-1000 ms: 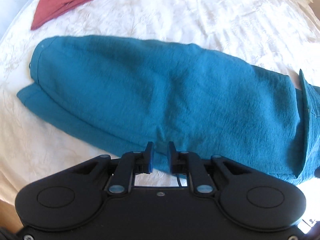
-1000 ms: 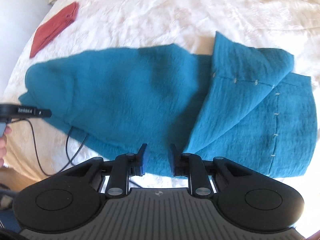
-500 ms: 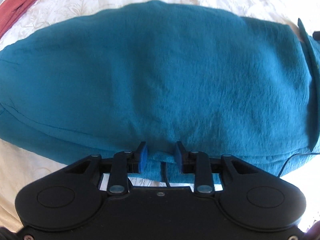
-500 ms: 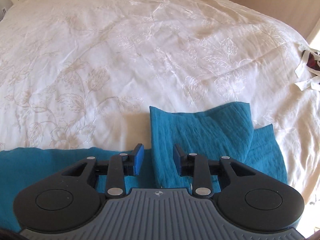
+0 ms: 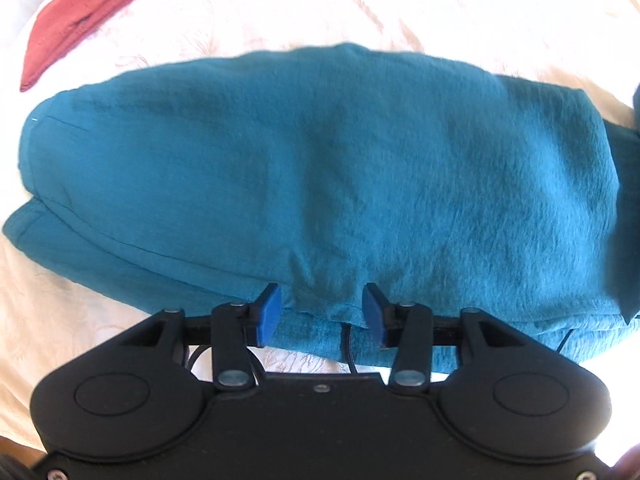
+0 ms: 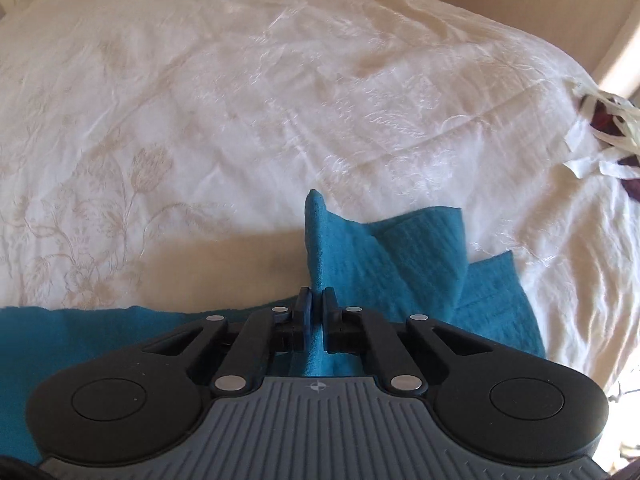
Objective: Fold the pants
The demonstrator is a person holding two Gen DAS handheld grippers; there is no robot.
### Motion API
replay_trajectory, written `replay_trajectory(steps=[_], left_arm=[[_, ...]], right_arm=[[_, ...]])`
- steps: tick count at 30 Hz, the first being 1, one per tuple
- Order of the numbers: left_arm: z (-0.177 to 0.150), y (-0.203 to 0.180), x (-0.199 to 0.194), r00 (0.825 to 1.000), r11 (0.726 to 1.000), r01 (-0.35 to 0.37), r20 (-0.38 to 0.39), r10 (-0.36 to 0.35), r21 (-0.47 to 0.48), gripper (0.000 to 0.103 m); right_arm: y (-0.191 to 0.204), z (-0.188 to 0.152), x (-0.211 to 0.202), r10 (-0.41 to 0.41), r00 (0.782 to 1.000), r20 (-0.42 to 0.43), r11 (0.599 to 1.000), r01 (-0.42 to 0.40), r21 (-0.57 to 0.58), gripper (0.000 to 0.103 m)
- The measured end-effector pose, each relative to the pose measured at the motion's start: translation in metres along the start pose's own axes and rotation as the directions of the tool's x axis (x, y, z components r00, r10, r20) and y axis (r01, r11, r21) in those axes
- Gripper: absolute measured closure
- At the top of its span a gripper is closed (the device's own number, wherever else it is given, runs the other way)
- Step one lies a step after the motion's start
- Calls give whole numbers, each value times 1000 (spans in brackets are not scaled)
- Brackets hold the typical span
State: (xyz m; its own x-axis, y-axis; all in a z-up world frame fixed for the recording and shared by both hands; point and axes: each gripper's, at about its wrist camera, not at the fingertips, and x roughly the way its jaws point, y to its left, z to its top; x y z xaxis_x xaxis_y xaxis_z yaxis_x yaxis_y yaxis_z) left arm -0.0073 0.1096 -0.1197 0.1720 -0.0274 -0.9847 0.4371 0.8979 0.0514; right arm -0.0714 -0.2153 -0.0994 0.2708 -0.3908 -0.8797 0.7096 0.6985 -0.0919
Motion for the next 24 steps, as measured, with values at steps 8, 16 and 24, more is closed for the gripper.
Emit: replay_trajectory(steps=[8,16,24], left_arm=[[6,-28,-30,998,999,-28,55,27,18,48],[9,-62,-50,997,998,-27,67,23,50,47],[5,-71,-71,991,996,-72,115,65,57,44]], right_arm=[[-133,-57,-57,-25,999,31,956,14,292,98],[-167,-111,-8,-39,989,-141,942,84,324,98],[-179,-99,-41,17,998,-61,957,2,291,98]])
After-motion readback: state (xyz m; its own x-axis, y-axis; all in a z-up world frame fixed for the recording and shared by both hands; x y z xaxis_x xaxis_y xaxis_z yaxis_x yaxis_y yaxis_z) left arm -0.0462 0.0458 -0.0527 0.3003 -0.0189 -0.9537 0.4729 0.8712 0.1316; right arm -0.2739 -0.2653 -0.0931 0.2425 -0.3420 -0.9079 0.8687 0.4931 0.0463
